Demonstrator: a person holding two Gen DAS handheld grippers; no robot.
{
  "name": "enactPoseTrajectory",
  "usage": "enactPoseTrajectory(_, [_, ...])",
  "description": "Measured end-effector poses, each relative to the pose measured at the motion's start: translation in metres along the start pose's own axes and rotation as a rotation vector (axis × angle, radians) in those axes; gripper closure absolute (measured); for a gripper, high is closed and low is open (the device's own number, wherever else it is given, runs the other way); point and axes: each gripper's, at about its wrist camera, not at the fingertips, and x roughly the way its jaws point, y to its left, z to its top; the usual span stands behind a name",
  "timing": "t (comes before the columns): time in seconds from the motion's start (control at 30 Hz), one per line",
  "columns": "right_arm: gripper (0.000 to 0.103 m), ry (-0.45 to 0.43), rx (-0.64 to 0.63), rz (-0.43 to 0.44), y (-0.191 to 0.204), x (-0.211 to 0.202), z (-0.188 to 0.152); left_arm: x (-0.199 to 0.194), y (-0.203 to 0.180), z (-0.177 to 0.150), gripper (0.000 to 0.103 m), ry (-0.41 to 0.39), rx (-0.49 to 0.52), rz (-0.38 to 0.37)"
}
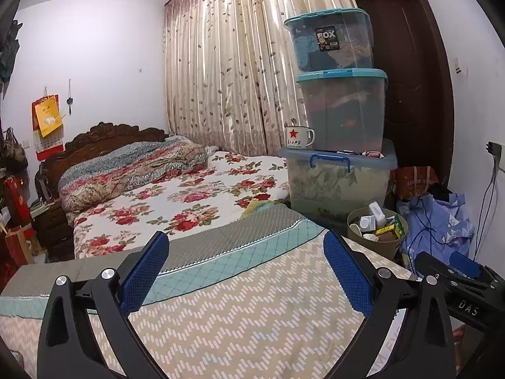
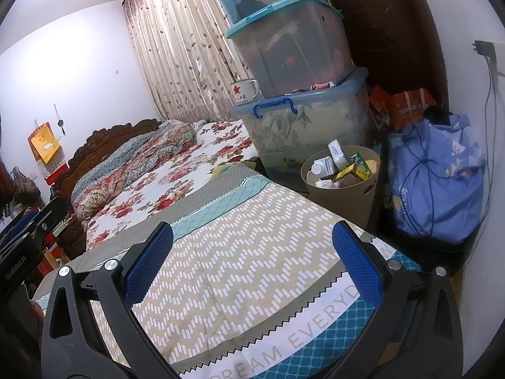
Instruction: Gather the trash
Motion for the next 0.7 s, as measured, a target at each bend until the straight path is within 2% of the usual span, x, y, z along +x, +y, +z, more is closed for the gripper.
enactPoseTrajectory(0.7, [0.003,0.022,-0.004,0.008,-0.0011,0.0075,-0.0044,0.0039,0.0002,-0.0014,0.009,0.02,0.004,-0.014])
